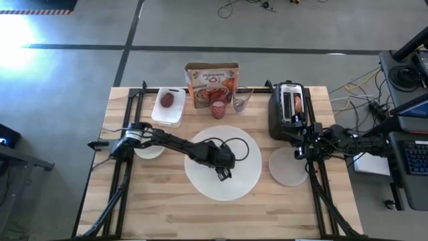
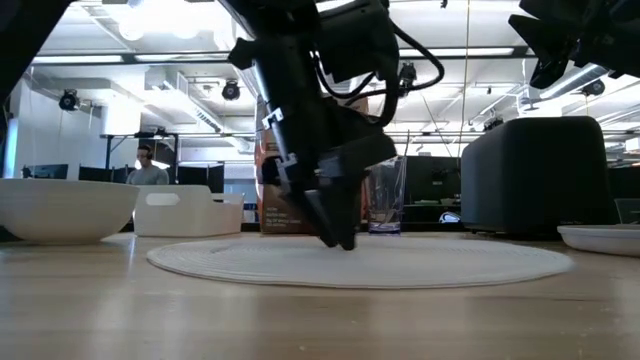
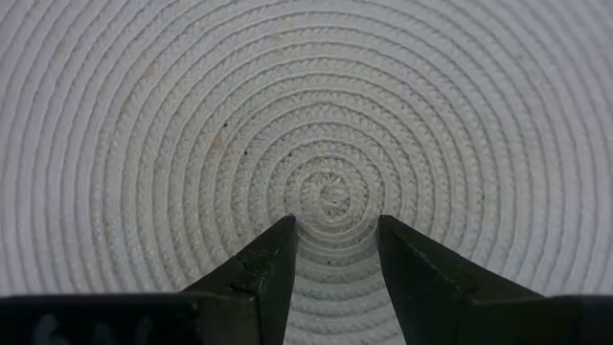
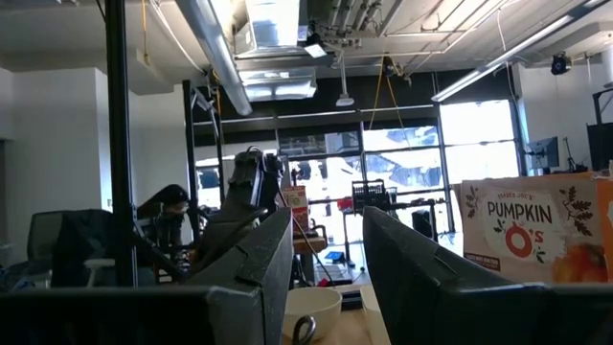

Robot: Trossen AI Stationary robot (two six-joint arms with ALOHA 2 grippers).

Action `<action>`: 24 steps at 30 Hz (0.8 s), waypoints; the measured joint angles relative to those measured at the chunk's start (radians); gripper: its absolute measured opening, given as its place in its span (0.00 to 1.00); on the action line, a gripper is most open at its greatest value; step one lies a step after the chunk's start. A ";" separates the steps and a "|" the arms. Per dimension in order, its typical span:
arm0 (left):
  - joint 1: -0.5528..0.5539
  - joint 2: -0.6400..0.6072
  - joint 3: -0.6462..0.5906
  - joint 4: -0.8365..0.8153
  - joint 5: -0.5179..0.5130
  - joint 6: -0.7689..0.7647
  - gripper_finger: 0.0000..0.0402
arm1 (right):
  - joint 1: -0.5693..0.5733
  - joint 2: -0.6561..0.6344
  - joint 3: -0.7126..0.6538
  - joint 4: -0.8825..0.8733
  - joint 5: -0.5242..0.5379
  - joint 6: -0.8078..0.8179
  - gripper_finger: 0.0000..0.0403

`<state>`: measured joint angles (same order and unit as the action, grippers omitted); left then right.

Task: Arrange a breakfast setting
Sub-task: Move the white placemat to the center of the table

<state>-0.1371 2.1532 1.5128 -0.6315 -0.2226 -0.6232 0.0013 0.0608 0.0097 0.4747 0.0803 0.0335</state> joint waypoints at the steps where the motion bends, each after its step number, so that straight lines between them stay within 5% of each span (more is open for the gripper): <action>1: 0.000 0.000 0.006 -0.012 0.000 -0.004 0.33 | 0.000 0.000 0.000 0.000 0.000 0.000 0.29; 24: -0.011 -0.007 0.063 -0.078 -0.040 -0.013 0.33 | 0.000 0.000 0.000 0.000 0.000 0.000 0.29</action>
<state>-0.1477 2.1462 1.5756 -0.7100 -0.2628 -0.6365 0.0014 0.0605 0.0094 0.4747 0.0803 0.0338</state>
